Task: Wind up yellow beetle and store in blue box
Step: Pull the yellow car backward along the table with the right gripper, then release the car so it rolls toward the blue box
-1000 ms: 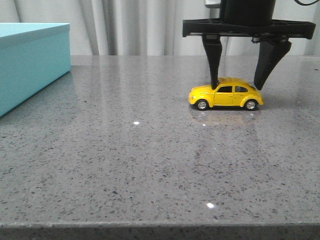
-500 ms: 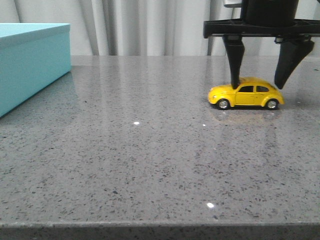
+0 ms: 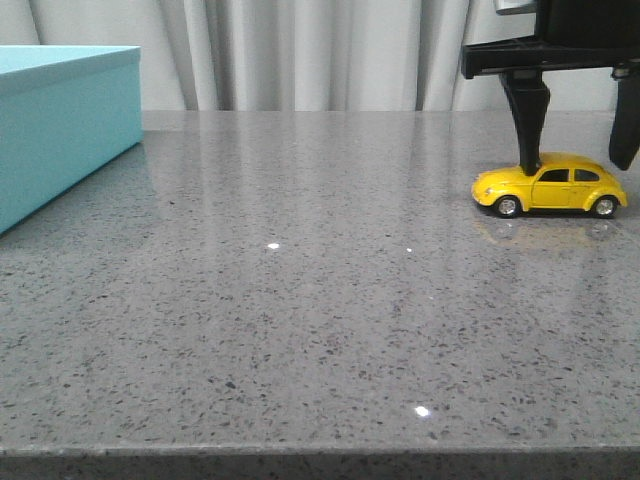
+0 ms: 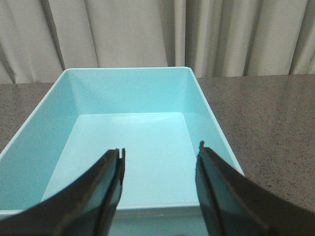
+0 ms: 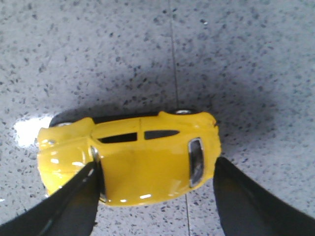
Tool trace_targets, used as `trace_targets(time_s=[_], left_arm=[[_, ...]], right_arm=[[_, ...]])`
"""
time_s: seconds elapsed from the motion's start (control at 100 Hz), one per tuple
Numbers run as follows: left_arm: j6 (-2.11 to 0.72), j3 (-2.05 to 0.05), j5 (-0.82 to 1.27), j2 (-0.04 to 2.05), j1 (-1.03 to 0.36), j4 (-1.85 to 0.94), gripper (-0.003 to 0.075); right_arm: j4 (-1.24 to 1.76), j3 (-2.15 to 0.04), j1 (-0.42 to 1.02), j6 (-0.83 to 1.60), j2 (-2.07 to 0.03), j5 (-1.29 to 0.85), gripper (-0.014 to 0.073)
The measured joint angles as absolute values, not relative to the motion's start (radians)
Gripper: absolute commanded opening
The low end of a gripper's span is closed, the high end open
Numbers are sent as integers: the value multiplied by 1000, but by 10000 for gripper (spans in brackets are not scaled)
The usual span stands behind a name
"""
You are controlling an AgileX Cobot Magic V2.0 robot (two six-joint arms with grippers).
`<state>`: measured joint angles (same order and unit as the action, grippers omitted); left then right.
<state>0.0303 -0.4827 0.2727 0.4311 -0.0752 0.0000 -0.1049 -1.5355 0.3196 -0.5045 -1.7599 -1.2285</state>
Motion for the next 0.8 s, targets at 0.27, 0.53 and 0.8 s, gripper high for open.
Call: trace_targets(time_s=[0.27, 0.53, 0.8], left_arm=[[30, -483, 273, 431, -75, 0, 336], [30, -483, 273, 431, -75, 0, 336], [30, -483, 255, 431, -75, 0, 333]], right_arm=[[-44, -1597, 333, -462, -1533, -1220, 489], [-43, -1599, 334, -439, -1361, -1213, 489], [-43, -1597, 334, -409, -1207, -1163, 489]])
